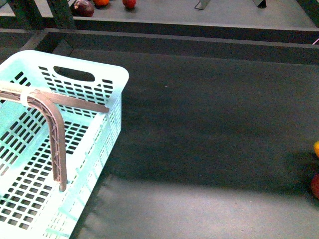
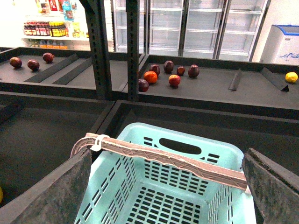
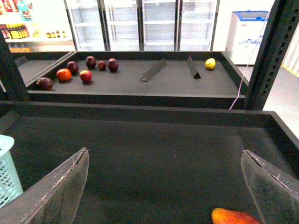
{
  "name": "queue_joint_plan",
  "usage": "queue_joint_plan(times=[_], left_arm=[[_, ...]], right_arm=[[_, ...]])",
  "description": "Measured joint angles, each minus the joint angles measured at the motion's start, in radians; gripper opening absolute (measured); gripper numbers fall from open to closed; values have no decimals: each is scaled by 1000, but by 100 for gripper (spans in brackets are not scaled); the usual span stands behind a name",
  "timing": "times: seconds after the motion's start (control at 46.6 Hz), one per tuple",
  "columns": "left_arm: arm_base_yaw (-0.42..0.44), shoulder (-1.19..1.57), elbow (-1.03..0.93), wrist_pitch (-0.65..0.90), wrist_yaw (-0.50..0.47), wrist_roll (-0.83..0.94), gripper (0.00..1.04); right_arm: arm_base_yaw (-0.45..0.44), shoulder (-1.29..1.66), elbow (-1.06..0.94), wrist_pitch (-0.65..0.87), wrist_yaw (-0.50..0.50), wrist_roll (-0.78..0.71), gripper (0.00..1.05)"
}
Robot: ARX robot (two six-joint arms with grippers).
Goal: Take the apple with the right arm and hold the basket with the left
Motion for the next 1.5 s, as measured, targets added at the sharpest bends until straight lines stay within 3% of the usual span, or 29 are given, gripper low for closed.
queue_joint_plan(times=[0.686,0.751,0.815,0.858,1.029,1.223,1.501], left_arm=[[0,0,0,0,-2,-1,98],[-119,171,109,-248,-331,-168,98],[-170,323,176,-333,-463,-287,98],[-176,402,202,-325,-491,-356,98],[-124,715,319,-162,-317,-631,98],[-89,993,410,-80,-164,-913,98],[-53,1295,515,109,-61,-1265,98]], right_arm=[[0,0,0,0,0,0,96],[0,0,0,0,1,0,96],[0,0,0,0,0,0,96],[0,0,0,0,0,0,96],[0,0,0,0,0,0,96],[0,0,0,0,0,0,96],[0,0,0,0,0,0,96]])
